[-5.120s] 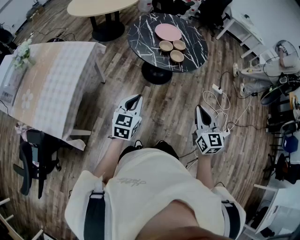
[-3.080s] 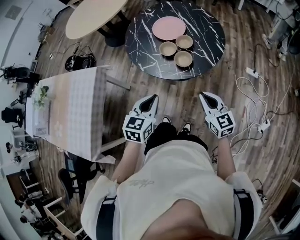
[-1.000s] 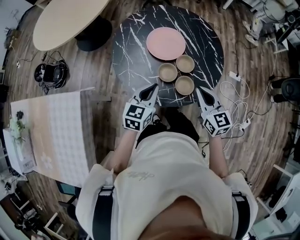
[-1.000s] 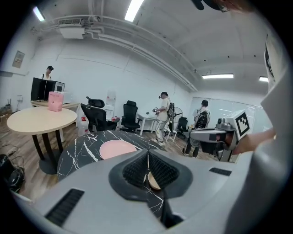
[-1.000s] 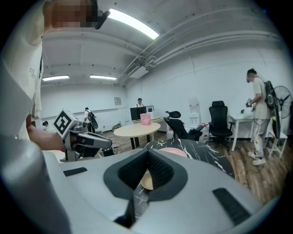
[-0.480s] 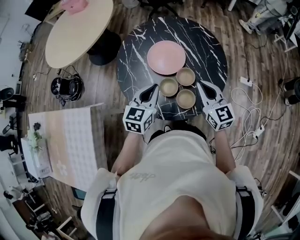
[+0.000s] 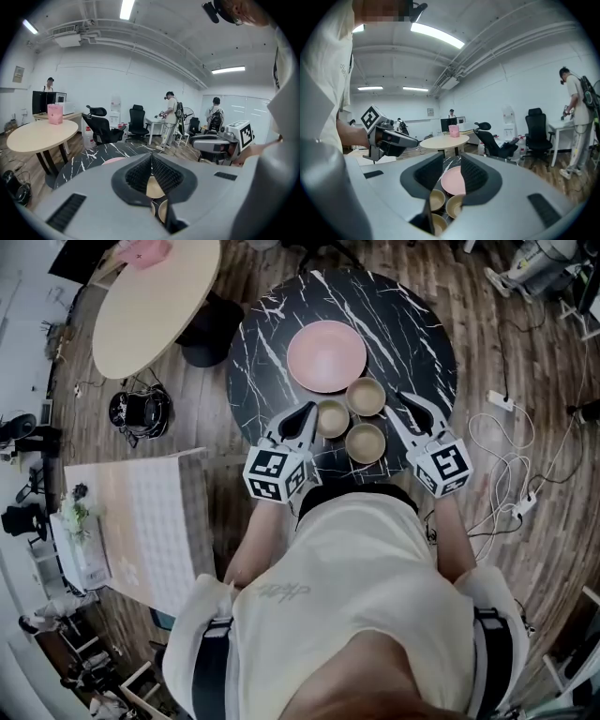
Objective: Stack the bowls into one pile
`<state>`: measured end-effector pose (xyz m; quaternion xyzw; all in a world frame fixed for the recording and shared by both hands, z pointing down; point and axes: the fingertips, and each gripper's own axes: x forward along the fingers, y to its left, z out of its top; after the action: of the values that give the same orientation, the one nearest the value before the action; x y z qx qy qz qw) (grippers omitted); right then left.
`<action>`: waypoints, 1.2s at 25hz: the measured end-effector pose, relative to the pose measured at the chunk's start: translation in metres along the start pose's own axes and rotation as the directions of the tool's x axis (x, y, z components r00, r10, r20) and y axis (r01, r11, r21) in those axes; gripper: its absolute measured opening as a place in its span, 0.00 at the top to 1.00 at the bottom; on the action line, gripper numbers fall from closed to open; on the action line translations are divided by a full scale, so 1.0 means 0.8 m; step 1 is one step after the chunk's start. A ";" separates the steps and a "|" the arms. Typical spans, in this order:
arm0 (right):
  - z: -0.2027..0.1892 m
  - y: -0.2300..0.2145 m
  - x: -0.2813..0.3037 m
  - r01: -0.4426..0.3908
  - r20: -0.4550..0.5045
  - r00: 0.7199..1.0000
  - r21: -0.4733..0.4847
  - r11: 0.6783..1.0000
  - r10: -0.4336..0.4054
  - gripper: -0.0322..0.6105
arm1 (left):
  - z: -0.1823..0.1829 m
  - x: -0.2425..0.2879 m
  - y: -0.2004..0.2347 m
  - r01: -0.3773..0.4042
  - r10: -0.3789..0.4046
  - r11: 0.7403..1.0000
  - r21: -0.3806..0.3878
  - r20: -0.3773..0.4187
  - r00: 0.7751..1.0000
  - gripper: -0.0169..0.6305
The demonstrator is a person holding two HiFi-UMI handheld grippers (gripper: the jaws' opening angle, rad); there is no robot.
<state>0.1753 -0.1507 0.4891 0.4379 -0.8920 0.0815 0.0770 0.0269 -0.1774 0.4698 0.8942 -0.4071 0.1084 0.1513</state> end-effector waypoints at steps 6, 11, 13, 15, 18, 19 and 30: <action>-0.019 -0.009 0.004 -0.015 -0.018 1.000 0.027 1.000 0.015 0.77 | -0.001 0.002 -0.002 -0.015 0.015 1.000 0.008 -0.031 0.999 0.94; -0.067 -0.023 0.015 0.038 -0.109 0.994 0.055 0.998 -0.032 0.78 | -0.010 -0.006 0.006 -0.018 0.018 1.000 0.003 -0.055 0.998 0.94; -0.096 -0.025 0.015 0.065 -0.163 0.985 0.079 0.995 -0.051 0.78 | -0.020 -0.011 0.010 -0.017 0.016 1.000 -0.011 -0.069 0.997 0.94; -0.120 -0.023 0.014 0.091 -0.208 0.976 0.109 0.990 -0.067 0.79 | -0.025 -0.015 0.018 -0.016 0.014 1.000 -0.022 -0.077 0.997 0.94; -0.151 -0.010 0.011 0.121 -0.269 0.960 0.145 0.982 -0.079 0.79 | -0.031 -0.018 0.030 -0.021 0.019 1.000 -0.022 -0.090 0.996 0.94; -0.160 -0.006 0.009 0.127 -0.286 0.955 0.159 0.979 -0.077 0.79 | -0.033 -0.019 0.032 -0.022 0.019 0.999 -0.026 -0.095 0.995 0.94; -0.276 0.003 0.016 0.187 -0.464 0.884 0.250 0.950 -0.052 0.79 | -0.048 -0.005 0.041 0.015 -0.020 0.999 -0.048 -0.098 0.995 0.94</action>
<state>0.1803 -0.1120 0.7069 0.4682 -0.7989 0.3048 0.2225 -0.0034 -0.1813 0.5107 0.8874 -0.3939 0.1416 0.1931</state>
